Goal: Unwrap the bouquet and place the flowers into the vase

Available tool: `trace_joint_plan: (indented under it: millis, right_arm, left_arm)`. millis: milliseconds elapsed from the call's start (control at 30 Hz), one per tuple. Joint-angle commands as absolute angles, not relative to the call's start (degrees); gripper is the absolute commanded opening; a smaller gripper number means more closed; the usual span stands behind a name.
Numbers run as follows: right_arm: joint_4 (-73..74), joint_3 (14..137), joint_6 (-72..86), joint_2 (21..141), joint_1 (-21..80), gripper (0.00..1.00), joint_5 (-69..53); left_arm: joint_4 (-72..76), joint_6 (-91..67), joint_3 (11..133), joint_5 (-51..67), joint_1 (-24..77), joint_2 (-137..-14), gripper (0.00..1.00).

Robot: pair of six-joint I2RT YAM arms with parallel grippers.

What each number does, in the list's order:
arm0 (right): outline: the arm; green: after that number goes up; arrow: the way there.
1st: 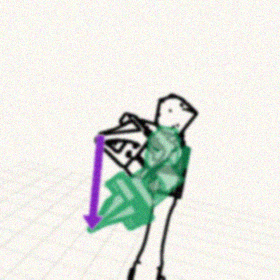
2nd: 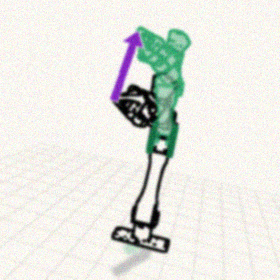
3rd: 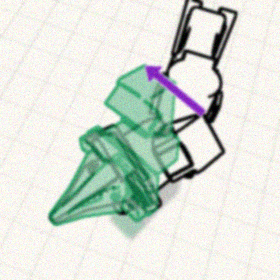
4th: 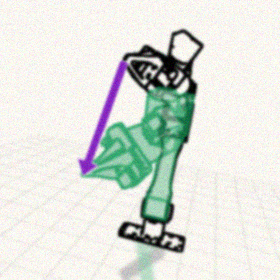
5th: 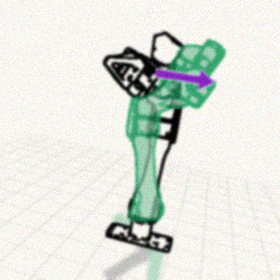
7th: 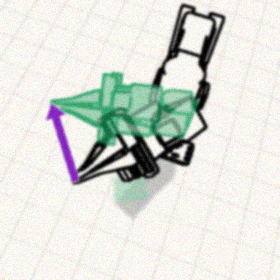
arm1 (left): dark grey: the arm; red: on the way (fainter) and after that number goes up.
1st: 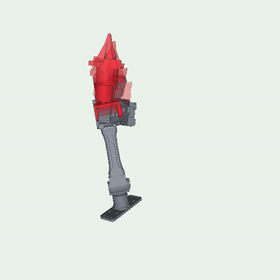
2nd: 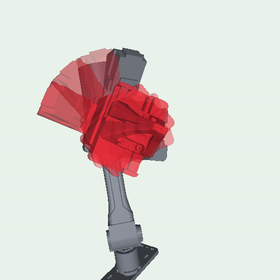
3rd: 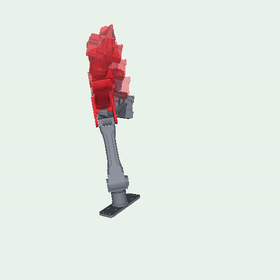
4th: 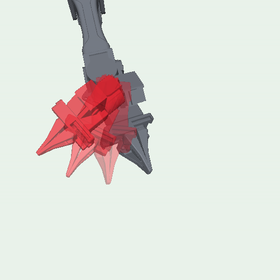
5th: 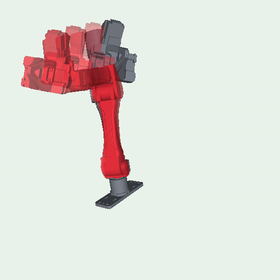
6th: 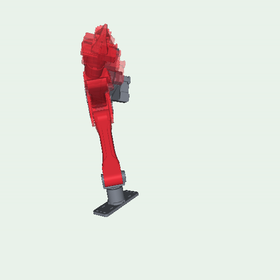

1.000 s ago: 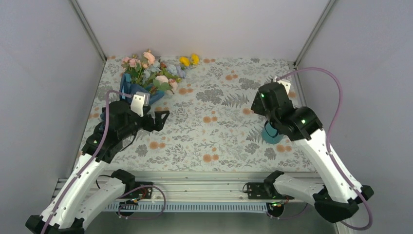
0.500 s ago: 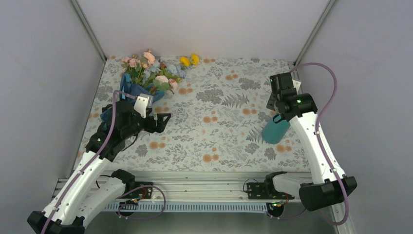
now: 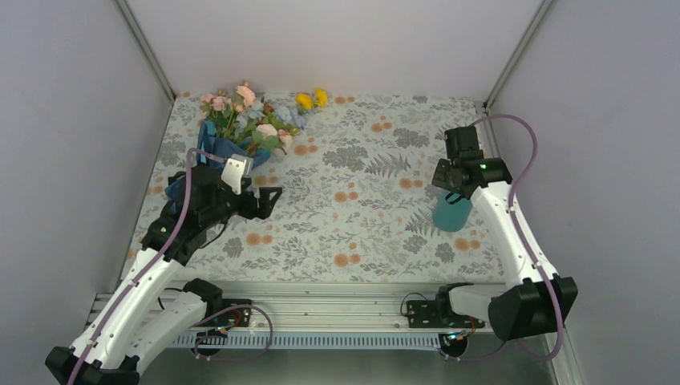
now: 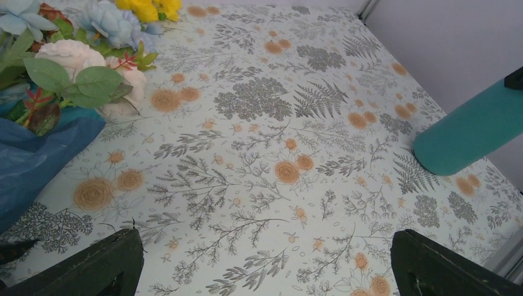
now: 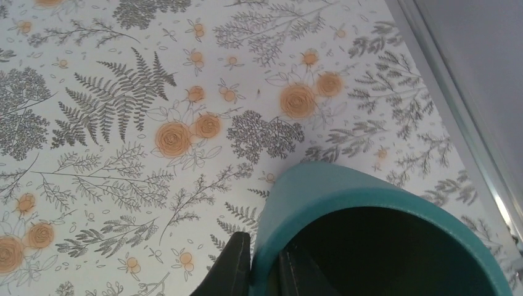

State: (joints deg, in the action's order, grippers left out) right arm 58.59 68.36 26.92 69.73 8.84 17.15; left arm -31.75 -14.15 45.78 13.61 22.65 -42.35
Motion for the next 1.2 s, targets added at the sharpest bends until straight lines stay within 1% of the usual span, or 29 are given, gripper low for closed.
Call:
trace_joint_plan:
  millis: [0,333,533,733,867,1067,1100,1167]
  right_arm:
    - [53.82,72.37,21.5,70.77,8.55,0.03,16.33]
    - [49.49,87.98,16.35,79.74,9.17,0.04,6.7]
    - [48.5,95.95,15.03,88.5,10.39,0.04,3.72]
    - [49.28,103.57,14.19,97.11,12.42,0.04,4.17]
    - [48.23,104.35,14.06,100.6,12.75,0.04,4.35]
    - [47.28,103.47,13.55,103.57,12.76,0.04,2.44]
    - [47.27,103.23,13.59,103.74,12.79,0.06,2.39]
    - [47.32,102.57,13.82,103.71,12.75,0.15,2.66]
  left_arm:
    - [-30.71,-13.8,45.35,12.48,22.45,-41.59,1.0]
    - [-31.54,-15.05,45.37,8.94,22.47,-41.76,1.0]
    - [-32.76,-16.31,46.07,4.82,22.47,-42.42,1.0]
    - [-33.28,-17.0,46.2,3.44,22.5,-43.81,1.0]
    - [-34.63,-18.89,46.33,-0.82,22.5,-45.62,1.0]
    - [-37.77,-22.06,49.75,-7.7,22.32,-52.9,1.0]
    - [-38.34,-22.67,50.58,-8.88,22.16,-53.96,1.0]
    - [-38.47,-23.43,51.94,-9.79,21.33,-55.27,1.0]
